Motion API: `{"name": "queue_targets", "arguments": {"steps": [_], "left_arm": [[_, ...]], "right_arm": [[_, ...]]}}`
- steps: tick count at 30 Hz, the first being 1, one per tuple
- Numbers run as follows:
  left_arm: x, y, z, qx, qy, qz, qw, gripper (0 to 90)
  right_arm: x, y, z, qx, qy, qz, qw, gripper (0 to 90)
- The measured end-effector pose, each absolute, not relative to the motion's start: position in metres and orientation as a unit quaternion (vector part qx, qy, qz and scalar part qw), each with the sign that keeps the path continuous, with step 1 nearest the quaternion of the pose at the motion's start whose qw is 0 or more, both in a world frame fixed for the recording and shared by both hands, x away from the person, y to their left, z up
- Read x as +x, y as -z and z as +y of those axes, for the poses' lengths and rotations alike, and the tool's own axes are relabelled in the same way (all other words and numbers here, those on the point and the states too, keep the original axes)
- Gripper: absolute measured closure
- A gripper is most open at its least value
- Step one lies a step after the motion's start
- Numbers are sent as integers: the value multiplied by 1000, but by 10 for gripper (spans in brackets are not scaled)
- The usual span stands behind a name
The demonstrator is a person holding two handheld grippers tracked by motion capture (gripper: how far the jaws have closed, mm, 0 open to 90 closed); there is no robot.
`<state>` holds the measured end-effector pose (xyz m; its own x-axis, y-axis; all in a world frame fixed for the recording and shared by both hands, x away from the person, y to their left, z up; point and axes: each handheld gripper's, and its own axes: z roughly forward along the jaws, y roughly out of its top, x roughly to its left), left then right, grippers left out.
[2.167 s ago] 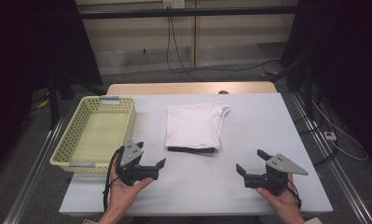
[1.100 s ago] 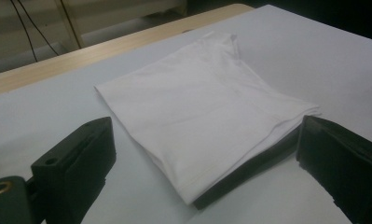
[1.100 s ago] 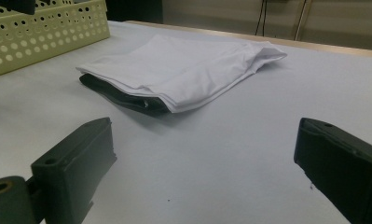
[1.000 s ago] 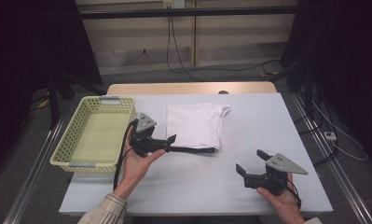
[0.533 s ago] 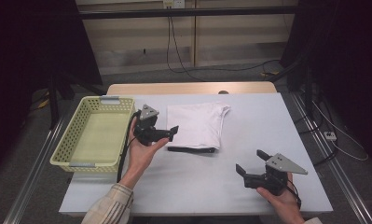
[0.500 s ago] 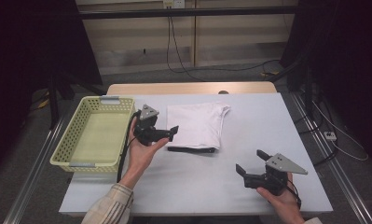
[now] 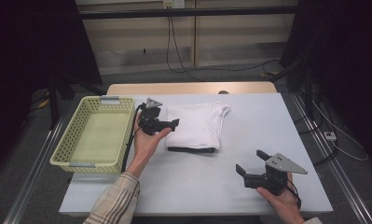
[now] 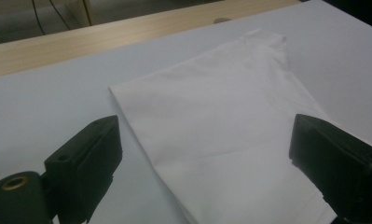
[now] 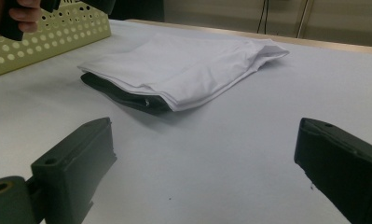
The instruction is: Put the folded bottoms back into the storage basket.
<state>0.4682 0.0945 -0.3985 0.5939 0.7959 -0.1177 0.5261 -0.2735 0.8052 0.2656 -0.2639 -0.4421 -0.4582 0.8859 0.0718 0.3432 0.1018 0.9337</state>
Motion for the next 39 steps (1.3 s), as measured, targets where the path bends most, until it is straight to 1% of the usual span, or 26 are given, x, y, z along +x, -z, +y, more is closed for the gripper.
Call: {"name": "queue_targets", "arguments": {"steps": [4, 6, 8, 9, 10, 11, 12, 14, 15, 17, 18, 19, 21, 22, 24, 28, 33, 37, 39], "left_arm": [[475, 400, 92, 782, -152, 431, 424, 120], [477, 401, 90, 780, -160, 436, 421, 149], [480, 403, 89, 783, -167, 436, 411, 154], [482, 404, 88, 784, -165, 437, 409, 155], [484, 406, 87, 781, -150, 445, 412, 156], [485, 406, 87, 786, -132, 445, 409, 174], [486, 407, 85, 791, -131, 441, 404, 199], [488, 408, 82, 794, -152, 439, 392, 203], [489, 409, 82, 792, -149, 441, 395, 214], [494, 414, 84, 788, -132, 453, 395, 258], [496, 417, 85, 787, -126, 459, 392, 258], [498, 420, 86, 786, -125, 467, 385, 295], [503, 426, 88, 782, -124, 481, 377, 308], [505, 428, 89, 779, -120, 488, 375, 344], [509, 433, 91, 776, -114, 498, 369, 353], [511, 439, 91, 776, -90, 510, 361, 407], [505, 439, 80, 794, -112, 492, 338, 426], [510, 447, 81, 785, -94, 511, 338, 442], [512, 450, 84, 782, -95, 516, 336, 442]], "right_arm": [[266, 443, -264, 446, -501, 691, 270, 49], [266, 443, -264, 446, -500, 691, 269, 49], [266, 443, -264, 446, -500, 692, 269, 49], [266, 443, -264, 447, -500, 691, 269, 49], [266, 443, -264, 446, -500, 692, 269, 49], [266, 443, -264, 446, -500, 692, 269, 49], [266, 443, -264, 446, -500, 692, 269, 49], [266, 443, -264, 447, -500, 692, 269, 49], [267, 443, -264, 447, -500, 691, 269, 49], [266, 443, -264, 446, -500, 692, 269, 49], [266, 443, -264, 446, -500, 692, 269, 49], [266, 443, -263, 446, -500, 692, 269, 49], [266, 443, -264, 446, -500, 692, 269, 49], [266, 443, -264, 446, -500, 693, 268, 49], [266, 443, -264, 447, -500, 692, 267, 49], [266, 443, -264, 446, -500, 692, 267, 49], [267, 443, -263, 445, -499, 694, 268, 49], [266, 443, -263, 444, -499, 694, 269, 50], [266, 443, -264, 445, -500, 693, 268, 50]]}}
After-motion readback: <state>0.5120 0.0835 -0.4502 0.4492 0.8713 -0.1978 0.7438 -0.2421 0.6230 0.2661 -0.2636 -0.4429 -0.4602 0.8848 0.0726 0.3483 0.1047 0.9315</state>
